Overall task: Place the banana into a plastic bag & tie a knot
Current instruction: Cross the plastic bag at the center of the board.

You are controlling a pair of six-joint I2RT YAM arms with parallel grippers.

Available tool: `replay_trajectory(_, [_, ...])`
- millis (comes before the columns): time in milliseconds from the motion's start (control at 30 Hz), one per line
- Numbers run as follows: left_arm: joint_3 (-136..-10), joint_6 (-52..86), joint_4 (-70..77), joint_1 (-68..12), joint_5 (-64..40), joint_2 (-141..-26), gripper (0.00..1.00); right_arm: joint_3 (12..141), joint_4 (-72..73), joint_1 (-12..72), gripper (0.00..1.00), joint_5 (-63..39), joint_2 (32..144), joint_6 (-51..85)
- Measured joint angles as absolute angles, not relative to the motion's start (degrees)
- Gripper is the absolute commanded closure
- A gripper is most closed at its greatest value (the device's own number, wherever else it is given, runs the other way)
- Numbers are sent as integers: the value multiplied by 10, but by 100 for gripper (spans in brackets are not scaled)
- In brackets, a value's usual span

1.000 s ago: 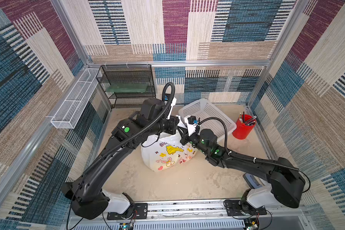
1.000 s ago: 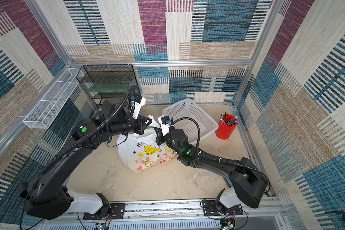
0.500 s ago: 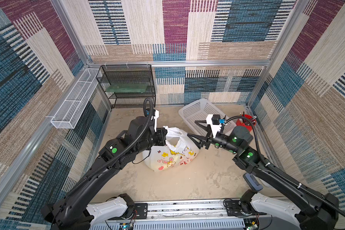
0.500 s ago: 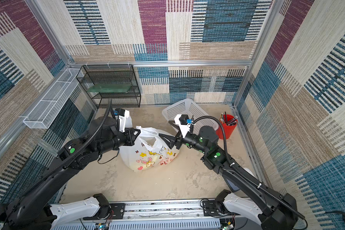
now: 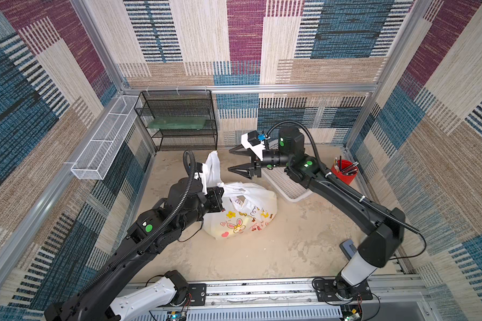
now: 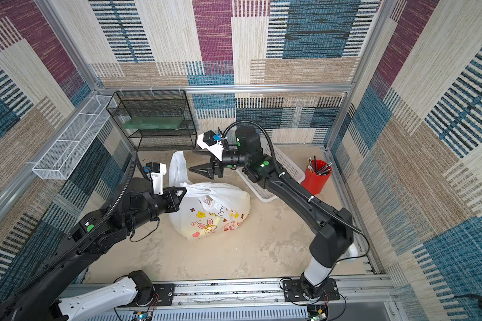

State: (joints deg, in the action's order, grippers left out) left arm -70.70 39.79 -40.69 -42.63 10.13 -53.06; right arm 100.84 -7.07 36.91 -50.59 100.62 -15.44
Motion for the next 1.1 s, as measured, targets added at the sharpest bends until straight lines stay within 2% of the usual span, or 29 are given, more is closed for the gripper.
replay_trajectory(167, [-697, 403, -406, -427, 103, -520, 100, 1105, -84, 360, 23, -559, 1101, -159])
replay_trajectory(467, [-699, 403, -411, -427, 103, -522, 100, 1250, -88, 364, 30, -613, 1232, -152])
replay_trajectory(533, [-700, 403, -412, -427, 103, -524, 100, 1263, -84, 365, 38, -622, 1245, -141])
replay_trajectory(733, [-706, 401, -414, -427, 103, -529, 100, 1278, -78, 369, 71, -644, 1264, -114])
replay_trajectory(800, [-706, 401, -414, -427, 103, -532, 100, 1280, -68, 368, 88, -651, 1268, -100])
replay_trajectory(867, [-706, 400, -414, -427, 103, -533, 100, 1287, -67, 367, 100, -656, 1272, -90])
replay_trajectory(1100, [-708, 400, -414, -426, 104, -540, 100, 1282, -93, 359, 100, -660, 1250, -82])
